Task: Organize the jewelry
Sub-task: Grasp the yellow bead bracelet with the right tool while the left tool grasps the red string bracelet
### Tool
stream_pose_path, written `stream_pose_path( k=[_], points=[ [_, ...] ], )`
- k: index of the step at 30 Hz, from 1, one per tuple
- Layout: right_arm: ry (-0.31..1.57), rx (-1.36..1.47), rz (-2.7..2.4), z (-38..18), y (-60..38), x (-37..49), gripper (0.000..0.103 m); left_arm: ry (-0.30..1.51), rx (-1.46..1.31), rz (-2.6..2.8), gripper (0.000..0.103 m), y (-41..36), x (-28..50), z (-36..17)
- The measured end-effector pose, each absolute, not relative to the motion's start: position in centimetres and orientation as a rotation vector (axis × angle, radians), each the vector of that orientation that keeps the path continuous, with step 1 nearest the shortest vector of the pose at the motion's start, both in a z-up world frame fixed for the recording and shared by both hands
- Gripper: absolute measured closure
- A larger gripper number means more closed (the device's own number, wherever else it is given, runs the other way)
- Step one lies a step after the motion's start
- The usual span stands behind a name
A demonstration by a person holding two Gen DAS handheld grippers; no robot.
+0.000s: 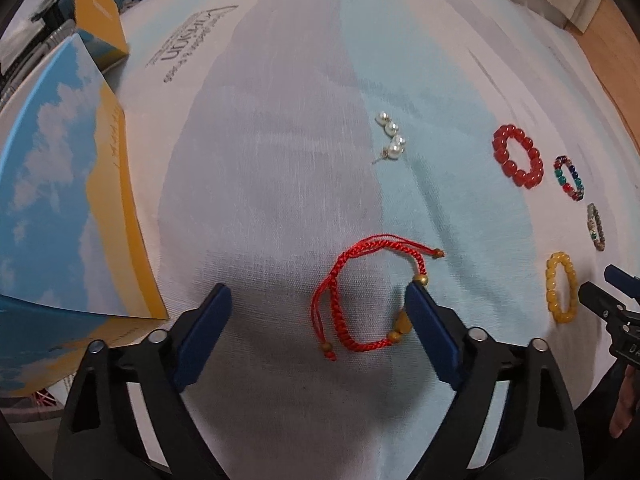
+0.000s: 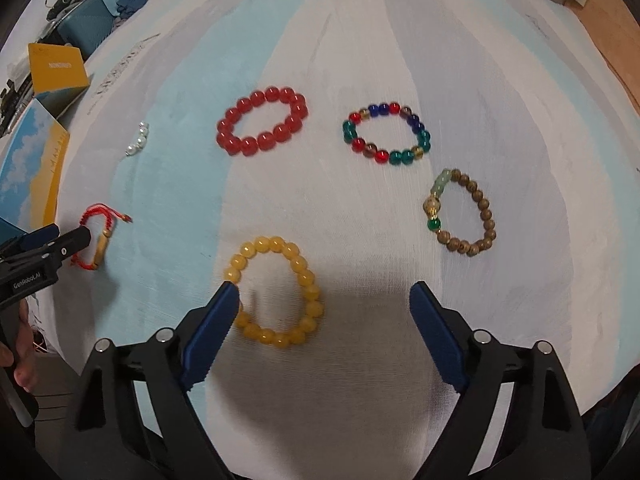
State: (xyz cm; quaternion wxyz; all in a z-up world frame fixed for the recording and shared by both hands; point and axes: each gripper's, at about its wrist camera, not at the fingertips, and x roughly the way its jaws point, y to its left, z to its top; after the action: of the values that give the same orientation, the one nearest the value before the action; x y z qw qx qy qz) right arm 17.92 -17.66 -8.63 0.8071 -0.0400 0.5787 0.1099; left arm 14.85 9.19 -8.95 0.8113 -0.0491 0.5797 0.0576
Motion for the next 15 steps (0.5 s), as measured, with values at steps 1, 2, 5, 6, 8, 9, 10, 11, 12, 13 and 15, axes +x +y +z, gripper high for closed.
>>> stream_pose_path(
  k=[1, 2, 5, 6, 8, 9, 10, 11, 12, 13, 15],
  points=[
    [1.244, -0.086, 0.233, -8.9, -17.7, 17.9, 0.023, 1.242, -0.106, 0.122, 0.022, 9.2, 14.9, -9.2],
    [1.248, -0.086, 0.231, -9.1, -17.8, 17.9, 0.023, 1.244, -0.105, 0.122, 0.023, 9.2, 14.9, -9.4],
    [1.266, -0.084, 0.228, -9.9, -18.1, 18.0, 0.026, 1.246, -0.094, 0.125, 0.027, 9.1, 14.8, -9.9],
    [1.271, -0.083, 0.227, -10.1, -18.2, 18.0, 0.027, 1.246, -0.091, 0.125, 0.028, 9.0, 14.8, -10.0],
    [1.280, -0.083, 0.225, -10.5, -18.4, 18.0, 0.030, 1.244, -0.082, 0.128, 0.030, 8.9, 14.8, -10.1],
    [1.283, -0.085, 0.224, -10.6, -18.5, 18.1, 0.030, 1.243, -0.079, 0.130, 0.033, 8.9, 14.7, -10.2],
    [1.284, -0.088, 0.223, -10.8, -18.6, 18.1, 0.031, 1.241, -0.076, 0.135, 0.037, 8.8, 14.6, -10.2],
    [1.284, -0.089, 0.222, -10.9, -18.6, 18.0, 0.032, 1.238, -0.074, 0.140, 0.039, 8.9, 14.5, -10.2],
    [1.285, -0.092, 0.220, -11.0, -18.7, 18.0, 0.033, 1.235, -0.075, 0.144, 0.043, 9.0, 14.4, -10.2],
    [1.285, -0.095, 0.218, -11.0, -18.7, 18.0, 0.036, 1.233, -0.076, 0.145, 0.046, 9.0, 14.3, -10.2],
    [1.282, -0.107, 0.214, -11.0, -18.8, 17.9, 0.040, 1.232, -0.074, 0.147, 0.050, 9.0, 14.2, -10.2]
  ],
)
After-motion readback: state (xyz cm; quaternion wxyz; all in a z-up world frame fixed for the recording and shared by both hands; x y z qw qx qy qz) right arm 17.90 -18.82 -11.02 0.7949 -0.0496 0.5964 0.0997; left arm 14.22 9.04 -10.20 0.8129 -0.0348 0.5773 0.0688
